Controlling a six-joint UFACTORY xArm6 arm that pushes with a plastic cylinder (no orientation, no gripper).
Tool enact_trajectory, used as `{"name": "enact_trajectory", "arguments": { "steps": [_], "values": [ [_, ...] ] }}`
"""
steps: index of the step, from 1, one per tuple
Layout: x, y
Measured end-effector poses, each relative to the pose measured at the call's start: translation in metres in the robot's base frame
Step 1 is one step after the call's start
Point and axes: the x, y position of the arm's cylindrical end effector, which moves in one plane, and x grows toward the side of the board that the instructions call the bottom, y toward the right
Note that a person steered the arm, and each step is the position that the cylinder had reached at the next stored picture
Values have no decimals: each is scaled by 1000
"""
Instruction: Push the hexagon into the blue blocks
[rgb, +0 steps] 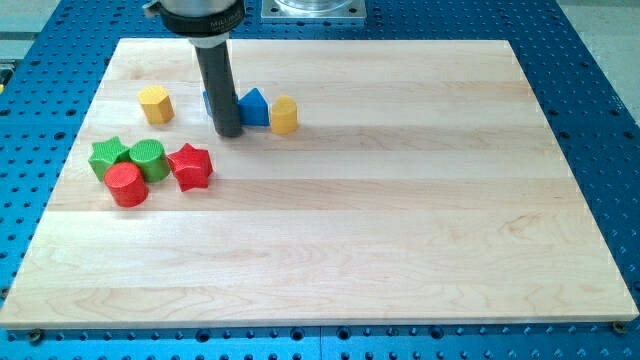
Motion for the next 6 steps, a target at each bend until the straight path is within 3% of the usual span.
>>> {"name": "enact_trajectory", "arguments": {
  "steps": [1,3,4,6],
  "values": [
    [-6,-66],
    [-2,-140],
    [-34,-164],
    [-25,-60]
  ]
}}
